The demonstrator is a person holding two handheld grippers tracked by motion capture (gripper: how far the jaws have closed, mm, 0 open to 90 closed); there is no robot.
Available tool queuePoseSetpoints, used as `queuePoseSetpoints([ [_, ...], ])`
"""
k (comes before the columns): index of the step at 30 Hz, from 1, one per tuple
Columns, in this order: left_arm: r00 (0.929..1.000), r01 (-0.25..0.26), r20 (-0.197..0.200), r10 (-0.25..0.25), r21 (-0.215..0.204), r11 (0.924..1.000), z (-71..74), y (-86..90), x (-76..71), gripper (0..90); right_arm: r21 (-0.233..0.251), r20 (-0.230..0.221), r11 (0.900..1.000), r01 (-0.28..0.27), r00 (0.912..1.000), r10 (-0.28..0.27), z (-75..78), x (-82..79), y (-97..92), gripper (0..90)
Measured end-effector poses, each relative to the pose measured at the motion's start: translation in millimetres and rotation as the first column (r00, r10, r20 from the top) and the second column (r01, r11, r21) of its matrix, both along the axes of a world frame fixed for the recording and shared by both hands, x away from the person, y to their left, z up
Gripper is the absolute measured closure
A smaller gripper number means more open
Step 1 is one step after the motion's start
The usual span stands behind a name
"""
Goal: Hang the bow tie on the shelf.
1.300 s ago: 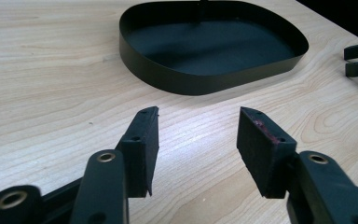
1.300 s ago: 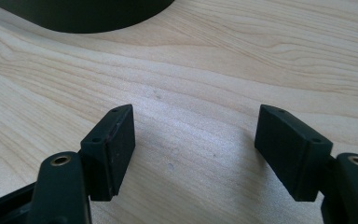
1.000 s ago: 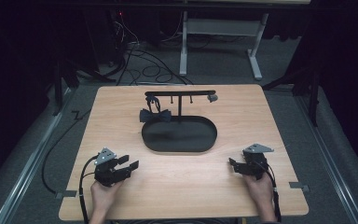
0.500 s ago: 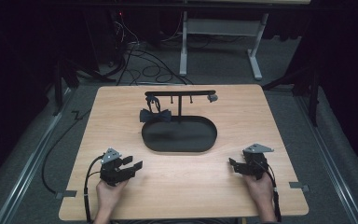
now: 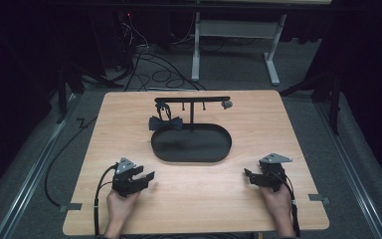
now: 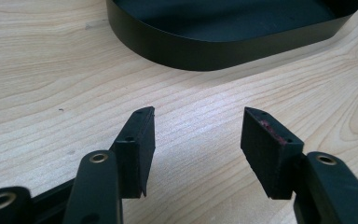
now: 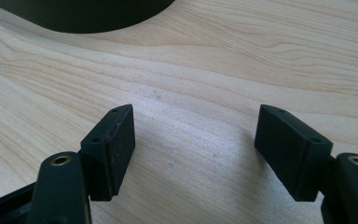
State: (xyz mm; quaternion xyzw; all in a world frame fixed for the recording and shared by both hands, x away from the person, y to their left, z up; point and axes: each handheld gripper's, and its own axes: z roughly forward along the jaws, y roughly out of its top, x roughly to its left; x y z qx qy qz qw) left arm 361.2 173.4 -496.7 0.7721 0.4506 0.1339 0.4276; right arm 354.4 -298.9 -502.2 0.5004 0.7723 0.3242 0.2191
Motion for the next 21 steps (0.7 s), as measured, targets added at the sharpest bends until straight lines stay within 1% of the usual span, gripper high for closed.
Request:
queuePoseSetpoints([
  [4,1.0,-0.002,0.001,0.002,0.016,0.9999,-1.7,-1.6,1.4,45.2,0.0,0.0,1.0,0.0,1.0,0.0,0.0,0.0,0.0,30.0],
  [5,1.0,-0.003,0.0,0.003,0.028,0.9996,-2.1,-1.8,1.7,45.1,0.0,0.0,1.0,0.0,1.0,0.0,0.0,0.0,0.0,30.1],
  [14,0.9999,-0.017,0.005,0.016,0.059,0.9981,-7.4,-5.4,4.1,44.5,0.002,-0.002,1.0,0.002,1.0,-0.002,0.1,-0.1,0.1,30.0],
  [18,0.9997,-0.022,0.015,0.021,0.085,0.9962,-9.4,-7.9,4.4,44.4,0.002,-0.002,1.0,0.002,1.0,-0.002,0.1,-0.1,0.1,30.1],
  [19,0.9996,-0.022,0.019,0.02,0.101,0.9947,-9.3,-8.3,4.7,44.4,0.002,-0.002,1.0,0.002,1.0,-0.002,0.1,-0.1,0.1,30.1],
  [21,0.9994,-0.029,0.021,0.027,0.113,0.9931,-9.9,-9.7,5.7,43.9,0.003,-0.001,1.0,0.002,1.0,-0.002,-0.1,-0.1,0.0,30.0],
])
